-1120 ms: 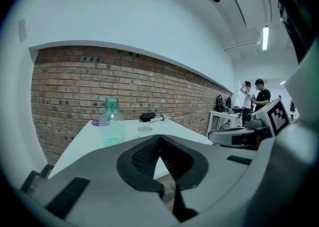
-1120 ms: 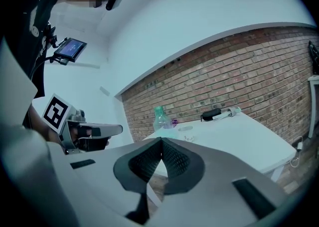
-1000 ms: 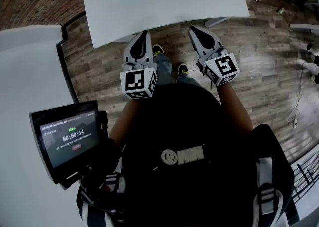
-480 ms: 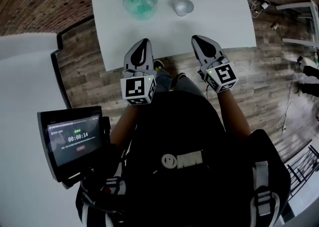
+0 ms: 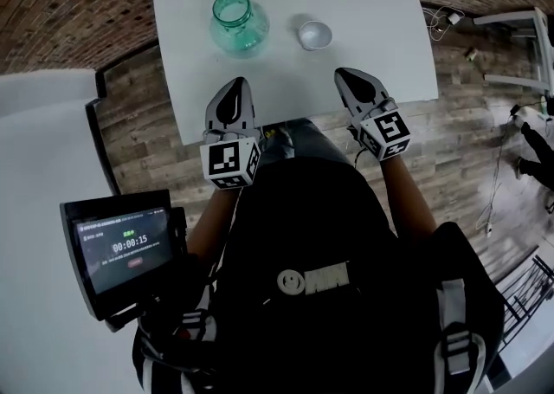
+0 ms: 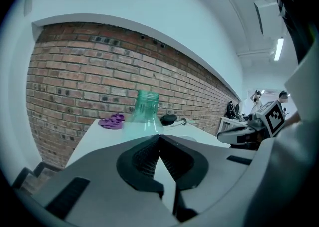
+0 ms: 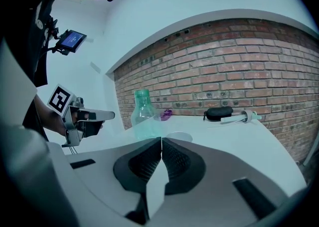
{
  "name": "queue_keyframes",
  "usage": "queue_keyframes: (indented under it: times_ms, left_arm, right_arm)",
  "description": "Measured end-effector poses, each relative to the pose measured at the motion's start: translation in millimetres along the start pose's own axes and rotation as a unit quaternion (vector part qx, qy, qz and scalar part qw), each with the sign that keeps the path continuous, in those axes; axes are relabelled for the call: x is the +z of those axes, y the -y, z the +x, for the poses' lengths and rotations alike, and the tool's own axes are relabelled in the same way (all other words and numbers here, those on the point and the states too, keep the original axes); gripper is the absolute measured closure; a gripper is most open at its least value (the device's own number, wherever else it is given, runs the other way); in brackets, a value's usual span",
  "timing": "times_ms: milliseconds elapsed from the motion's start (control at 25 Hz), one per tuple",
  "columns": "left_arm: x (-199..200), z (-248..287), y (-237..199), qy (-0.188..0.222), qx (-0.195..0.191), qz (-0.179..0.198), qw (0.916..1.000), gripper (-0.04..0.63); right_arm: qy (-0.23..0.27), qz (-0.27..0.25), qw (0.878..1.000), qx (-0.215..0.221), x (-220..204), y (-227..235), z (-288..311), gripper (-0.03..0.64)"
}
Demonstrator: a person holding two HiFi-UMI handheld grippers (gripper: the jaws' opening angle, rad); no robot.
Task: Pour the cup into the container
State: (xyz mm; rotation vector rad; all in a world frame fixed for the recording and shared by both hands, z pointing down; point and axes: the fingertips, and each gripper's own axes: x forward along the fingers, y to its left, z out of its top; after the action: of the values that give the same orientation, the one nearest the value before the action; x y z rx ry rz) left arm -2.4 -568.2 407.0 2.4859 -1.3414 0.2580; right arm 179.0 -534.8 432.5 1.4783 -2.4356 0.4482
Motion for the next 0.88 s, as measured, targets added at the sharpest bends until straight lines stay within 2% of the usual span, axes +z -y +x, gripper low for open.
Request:
queue_keyframes:
  times_ms: [240,280,440,600,760,880]
  left_arm:
    - [11.8,23.6,-18.6,-0.004,0.042,-0.003,0.9991,0.598]
    - [13.2,27.7,-20.3,-0.004,0.048,-0.002,0.9988,0.598]
    - [17.7,46.8,-29.8,-0.007,0.074,-0.006,0.9972,0.598]
    - [22.0,54.6,-43.2,-0.007,0.107,-0.008,0.9942,0.598]
    - [21.7,50.1,-46.1,-0.011,0.124,-0.002,0.9922,0.598]
    - [22.4,47.4,-48.6,-0.016,0.132,0.004,0.9911,0.598]
  right_arm:
    - [-0.014,-0.009,0.998,0.057,-2.2,25.6,23.0,0.609]
    - [-0.021,-0.016,0.997,0.068,-4.9,29.8,25.9,0.591]
    - [-0.054,-0.055,0.990,0.122,-18.0,48.0,44.4,0.412]
    - [-0.081,-0.104,0.976,0.176,-35.0,54.3,71.3,0.319]
    - [-0.091,-0.149,0.960,0.219,-45.2,50.6,94.2,0.308]
    - [-0.090,-0.155,0.955,0.236,-45.9,49.7,109.6,0.308]
